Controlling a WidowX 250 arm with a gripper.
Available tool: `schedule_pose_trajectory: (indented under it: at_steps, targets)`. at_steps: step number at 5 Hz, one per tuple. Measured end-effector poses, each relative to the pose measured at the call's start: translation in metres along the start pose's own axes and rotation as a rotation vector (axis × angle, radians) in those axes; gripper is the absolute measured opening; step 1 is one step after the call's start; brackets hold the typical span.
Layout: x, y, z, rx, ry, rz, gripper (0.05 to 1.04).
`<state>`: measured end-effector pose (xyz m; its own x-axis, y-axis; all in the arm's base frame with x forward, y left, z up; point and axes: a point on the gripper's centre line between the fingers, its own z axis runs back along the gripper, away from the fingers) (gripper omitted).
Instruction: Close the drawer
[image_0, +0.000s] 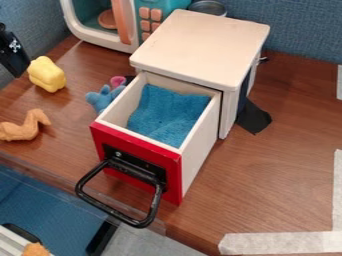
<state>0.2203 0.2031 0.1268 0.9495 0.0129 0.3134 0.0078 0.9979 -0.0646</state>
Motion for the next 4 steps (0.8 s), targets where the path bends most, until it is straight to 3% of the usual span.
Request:
schedule_pose_trajectory:
  at_steps: [2, 4]
  targets:
    - [-0.013, -0.012, -0.020, -0.029, 0.052, -0.019, 0.999]
    - [-0.026, -0.038, -0.027, -0.007, 0.070, -0.086, 0.999]
